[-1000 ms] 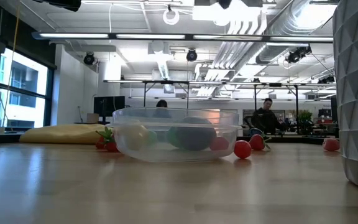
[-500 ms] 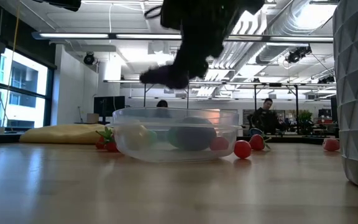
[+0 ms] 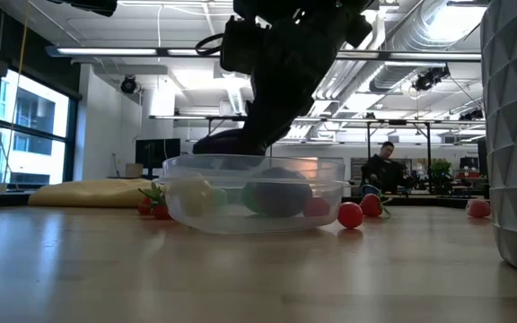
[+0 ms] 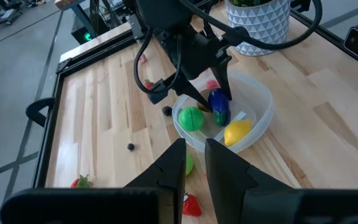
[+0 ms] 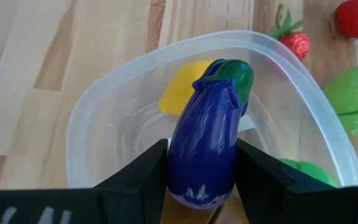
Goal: Pick and placing Produce into tupperware
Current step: Put the purple eggplant into the transparent bin, then put the red strawberry into the transparent bin
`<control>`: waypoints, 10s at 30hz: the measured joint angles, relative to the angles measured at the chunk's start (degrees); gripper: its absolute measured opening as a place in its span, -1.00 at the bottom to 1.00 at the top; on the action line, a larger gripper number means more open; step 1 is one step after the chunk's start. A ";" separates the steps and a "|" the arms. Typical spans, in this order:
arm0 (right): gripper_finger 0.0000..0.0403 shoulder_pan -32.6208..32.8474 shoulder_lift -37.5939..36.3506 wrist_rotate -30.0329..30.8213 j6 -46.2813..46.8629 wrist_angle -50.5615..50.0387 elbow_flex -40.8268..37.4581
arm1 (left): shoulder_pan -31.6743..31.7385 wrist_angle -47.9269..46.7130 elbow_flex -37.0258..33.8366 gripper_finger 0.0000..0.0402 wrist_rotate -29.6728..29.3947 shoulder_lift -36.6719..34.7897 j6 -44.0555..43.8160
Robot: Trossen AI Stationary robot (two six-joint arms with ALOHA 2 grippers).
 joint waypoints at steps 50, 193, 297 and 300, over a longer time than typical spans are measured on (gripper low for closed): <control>-0.06 -16.38 -20.35 8.60 7.53 -34.79 -1.41 | 0.01 0.00 0.00 -0.75 0.00 0.01 0.00; -0.31 -4.25 -14.57 -2.80 -8.67 -13.19 7.85 | 0.01 0.02 0.00 -0.75 0.00 0.01 0.01; -0.27 -4.97 5.11 -4.85 -12.37 -11.67 7.74 | 0.00 0.00 0.00 -0.75 0.00 -0.01 0.01; -0.16 -4.97 5.09 -3.24 -11.76 -11.76 7.74 | 0.02 0.00 0.00 -0.75 0.00 -0.01 0.01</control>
